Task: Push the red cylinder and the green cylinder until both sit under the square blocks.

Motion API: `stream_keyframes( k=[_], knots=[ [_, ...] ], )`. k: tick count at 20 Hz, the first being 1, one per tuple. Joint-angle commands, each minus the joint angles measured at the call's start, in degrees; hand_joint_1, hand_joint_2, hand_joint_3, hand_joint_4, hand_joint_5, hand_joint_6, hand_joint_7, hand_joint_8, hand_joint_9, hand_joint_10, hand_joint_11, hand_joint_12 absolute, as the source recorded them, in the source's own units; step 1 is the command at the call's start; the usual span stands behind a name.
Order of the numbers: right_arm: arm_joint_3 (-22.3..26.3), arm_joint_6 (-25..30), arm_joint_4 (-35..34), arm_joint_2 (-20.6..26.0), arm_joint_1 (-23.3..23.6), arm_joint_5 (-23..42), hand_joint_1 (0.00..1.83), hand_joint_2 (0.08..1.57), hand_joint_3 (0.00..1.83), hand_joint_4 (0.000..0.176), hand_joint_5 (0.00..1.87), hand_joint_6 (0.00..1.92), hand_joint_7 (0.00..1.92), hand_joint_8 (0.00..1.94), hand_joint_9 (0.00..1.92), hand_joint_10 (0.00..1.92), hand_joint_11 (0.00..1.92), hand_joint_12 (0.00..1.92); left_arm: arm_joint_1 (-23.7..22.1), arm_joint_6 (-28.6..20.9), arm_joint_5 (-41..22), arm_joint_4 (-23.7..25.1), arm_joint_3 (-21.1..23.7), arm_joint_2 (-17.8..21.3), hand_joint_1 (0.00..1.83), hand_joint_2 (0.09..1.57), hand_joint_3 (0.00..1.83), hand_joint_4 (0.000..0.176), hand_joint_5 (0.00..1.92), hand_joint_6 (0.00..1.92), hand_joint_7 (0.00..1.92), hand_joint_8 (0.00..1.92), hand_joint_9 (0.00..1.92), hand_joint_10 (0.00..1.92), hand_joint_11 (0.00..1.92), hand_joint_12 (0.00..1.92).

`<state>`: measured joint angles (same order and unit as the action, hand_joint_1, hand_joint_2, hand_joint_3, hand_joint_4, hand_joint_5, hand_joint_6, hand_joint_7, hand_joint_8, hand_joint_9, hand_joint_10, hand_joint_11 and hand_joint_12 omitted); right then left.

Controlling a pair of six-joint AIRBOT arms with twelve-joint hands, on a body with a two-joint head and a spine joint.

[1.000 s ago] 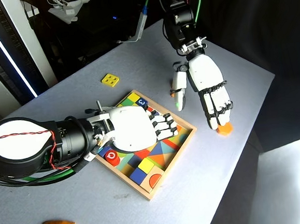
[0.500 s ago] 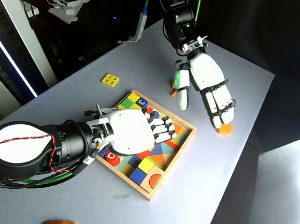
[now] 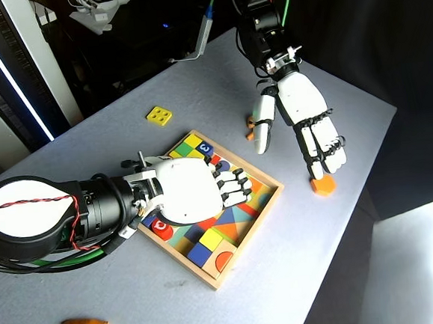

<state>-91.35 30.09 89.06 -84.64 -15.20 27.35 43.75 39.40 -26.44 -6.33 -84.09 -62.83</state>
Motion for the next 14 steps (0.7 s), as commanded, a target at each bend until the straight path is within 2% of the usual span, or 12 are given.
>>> stream_keyframes(
  k=[1,2,3,4,5,7,8,10,11,13,14],
  knots=[
    [-0.13,0.13,-3.10,0.12,0.18,0.97,0.45,1.10,0.00,0.126,0.56,0.00,0.04,0.00,0.00,0.00,0.00,0.35,-0.34,0.06,-6.21,-0.54,0.04,-0.15,0.05,1.27,0.02,0.107,0.02,0.00,0.00,0.00,0.00,0.00,0.00,0.00],
    [-0.20,0.13,-3.10,0.05,0.12,0.89,0.45,1.10,0.00,0.126,0.56,0.00,0.04,0.00,0.00,0.00,0.00,0.35,-0.34,0.06,-6.20,-0.51,0.04,-0.15,0.09,1.27,0.01,0.124,0.04,0.01,0.00,0.00,0.00,0.00,0.00,0.00],
    [-0.30,0.13,-3.10,-0.05,0.01,0.81,0.46,1.09,0.00,0.123,0.56,0.00,0.04,0.00,0.00,0.00,0.00,0.35,-0.34,0.06,-6.18,-0.51,0.05,-0.15,0.10,1.27,0.01,0.126,0.05,0.01,0.00,0.00,0.00,0.00,0.00,0.00],
    [-0.51,0.15,-3.10,-0.23,-0.14,0.80,0.46,1.10,0.00,0.123,0.56,0.00,0.03,0.00,0.00,0.00,0.00,0.33,-0.34,0.07,-6.16,-0.51,0.04,-0.15,0.12,1.26,0.00,0.156,0.06,0.01,0.00,0.00,0.00,0.00,0.00,0.00],
    [-0.61,0.19,-3.10,-0.31,-0.23,0.77,0.45,1.10,0.00,0.124,0.55,0.00,0.03,0.00,0.00,0.00,0.00,0.30,-0.34,0.07,-6.16,-0.51,0.03,-0.15,0.12,1.27,0.01,0.136,0.06,0.01,0.00,0.00,0.00,0.00,0.00,0.00],
    [-0.77,0.30,-3.10,-0.40,-0.42,0.74,0.46,1.10,0.00,0.119,0.56,0.00,0.02,0.00,0.00,0.00,0.00,0.29,-0.35,0.07,-6.15,-0.51,0.02,-0.15,0.14,1.26,0.00,0.147,0.07,0.01,0.00,0.00,0.00,0.00,0.01,0.01],
    [-0.81,0.35,-3.10,-0.42,-0.50,0.73,0.47,1.10,0.00,0.114,0.57,0.00,0.03,0.00,0.00,0.00,0.00,0.29,-0.35,0.07,-6.15,-0.51,0.02,-0.15,0.14,1.26,0.00,0.145,0.07,0.01,0.00,0.00,0.00,0.00,0.02,0.01],
    [-0.91,0.54,-3.10,-0.42,-0.68,0.70,0.47,1.10,0.00,0.107,0.59,0.01,0.04,0.00,0.00,0.00,0.00,0.31,-0.35,0.07,-6.14,-0.51,0.02,-0.15,0.13,1.23,0.00,0.155,0.08,0.01,0.00,0.00,0.00,0.00,0.03,0.02],
    [-0.95,0.62,-3.09,-0.42,-0.73,0.70,0.46,1.10,0.00,0.112,0.58,0.00,0.03,0.00,0.00,0.00,0.00,0.29,-0.35,0.07,-6.12,-0.51,0.02,-0.15,0.12,1.23,0.00,0.150,0.07,0.01,0.00,0.00,0.00,0.00,0.04,0.03],
    [-0.99,0.65,-3.09,-0.43,-0.72,0.68,0.46,1.10,0.00,0.114,0.59,0.00,0.04,0.00,0.00,0.00,0.00,0.34,-0.35,0.07,-6.05,-0.50,0.02,-0.15,0.10,1.22,0.00,0.160,0.08,0.00,0.00,0.00,0.00,0.00,0.04,0.03],
    [-1.02,0.65,-3.09,-0.43,-0.71,0.65,0.46,1.10,0.00,0.117,0.58,0.00,0.04,0.00,0.00,0.00,0.00,0.34,-0.34,0.07,-6.01,-0.49,0.02,-0.15,0.11,1.22,0.00,0.158,0.08,0.01,0.00,0.00,0.00,0.00,0.02,0.03]
  ],
)
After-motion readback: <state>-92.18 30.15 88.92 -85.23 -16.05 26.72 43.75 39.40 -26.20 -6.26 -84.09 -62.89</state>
